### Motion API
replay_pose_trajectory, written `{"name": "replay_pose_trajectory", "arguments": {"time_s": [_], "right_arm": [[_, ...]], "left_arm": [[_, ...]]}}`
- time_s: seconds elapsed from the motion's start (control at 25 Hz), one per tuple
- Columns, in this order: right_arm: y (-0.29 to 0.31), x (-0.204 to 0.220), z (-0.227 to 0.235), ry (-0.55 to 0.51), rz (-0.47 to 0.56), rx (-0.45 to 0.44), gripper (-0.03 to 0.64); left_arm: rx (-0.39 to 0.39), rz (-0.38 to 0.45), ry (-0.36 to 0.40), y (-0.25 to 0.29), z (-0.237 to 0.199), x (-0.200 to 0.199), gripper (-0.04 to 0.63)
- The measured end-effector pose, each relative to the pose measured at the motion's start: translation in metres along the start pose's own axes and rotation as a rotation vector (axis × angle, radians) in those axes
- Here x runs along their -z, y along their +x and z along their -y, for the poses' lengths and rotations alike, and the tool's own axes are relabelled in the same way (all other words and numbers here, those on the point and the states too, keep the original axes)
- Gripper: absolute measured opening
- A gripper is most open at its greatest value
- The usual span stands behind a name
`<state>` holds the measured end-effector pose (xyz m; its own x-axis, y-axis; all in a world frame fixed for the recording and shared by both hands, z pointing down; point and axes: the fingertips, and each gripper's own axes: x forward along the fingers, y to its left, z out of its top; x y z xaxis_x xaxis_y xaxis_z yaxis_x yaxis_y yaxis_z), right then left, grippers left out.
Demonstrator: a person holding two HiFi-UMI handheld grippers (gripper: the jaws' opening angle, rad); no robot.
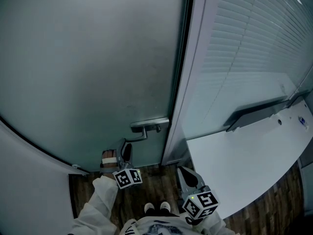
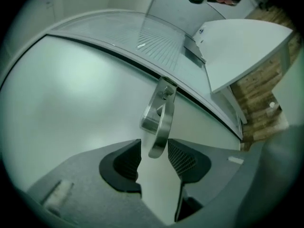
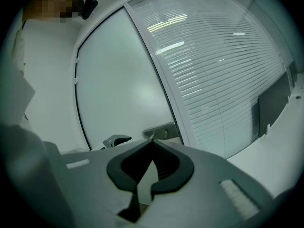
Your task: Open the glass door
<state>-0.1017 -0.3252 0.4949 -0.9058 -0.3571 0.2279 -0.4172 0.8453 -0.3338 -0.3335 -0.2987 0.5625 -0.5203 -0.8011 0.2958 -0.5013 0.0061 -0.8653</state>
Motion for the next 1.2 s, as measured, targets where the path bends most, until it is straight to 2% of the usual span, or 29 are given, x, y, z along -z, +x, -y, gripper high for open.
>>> {"name": "replay_pose_trajectory", "arguments": {"time_s": [0.2,0.24,0.28,0.36,0.44,0.52,0.72,0.8,0.88,1.2], "right_arm": [[0.001,0.000,-0.001,0.000,-0.008,-0.005,0.005],[0.001,0.001,-0.001,0.000,-0.010,-0.007,0.005],[0.001,0.001,-0.001,0.000,-0.012,-0.008,0.005],[0.003,0.003,0.001,0.001,-0.016,-0.010,0.005],[0.003,0.004,0.002,0.002,-0.023,-0.011,0.005],[0.005,0.005,0.002,0.004,-0.031,-0.016,0.005],[0.009,0.007,-0.005,-0.002,-0.052,-0.047,0.005],[0.008,0.004,-0.009,-0.003,-0.056,-0.057,0.005],[0.007,0.003,-0.010,-0.003,-0.060,-0.059,0.005],[0.002,0.011,-0.007,0.012,-0.051,-0.065,0.005]], "left_arm": [[0.002,-0.034,0.123,0.020,0.005,0.008,0.183],[-0.006,-0.041,0.137,0.021,0.005,0.010,0.177],[-0.022,-0.043,0.148,0.022,0.004,0.011,0.128],[-0.057,-0.036,0.144,0.023,0.004,0.012,0.121],[-0.091,-0.031,0.097,0.024,0.004,0.012,0.122],[-0.113,-0.040,0.015,0.025,0.004,0.013,0.124],[-0.097,-0.099,-0.305,0.035,0.025,0.023,0.130],[-0.090,-0.114,-0.392,0.034,0.028,0.023,0.130],[-0.089,-0.123,-0.412,0.032,0.028,0.022,0.129],[-0.077,-0.133,-0.404,0.005,0.043,0.024,0.129]]}}
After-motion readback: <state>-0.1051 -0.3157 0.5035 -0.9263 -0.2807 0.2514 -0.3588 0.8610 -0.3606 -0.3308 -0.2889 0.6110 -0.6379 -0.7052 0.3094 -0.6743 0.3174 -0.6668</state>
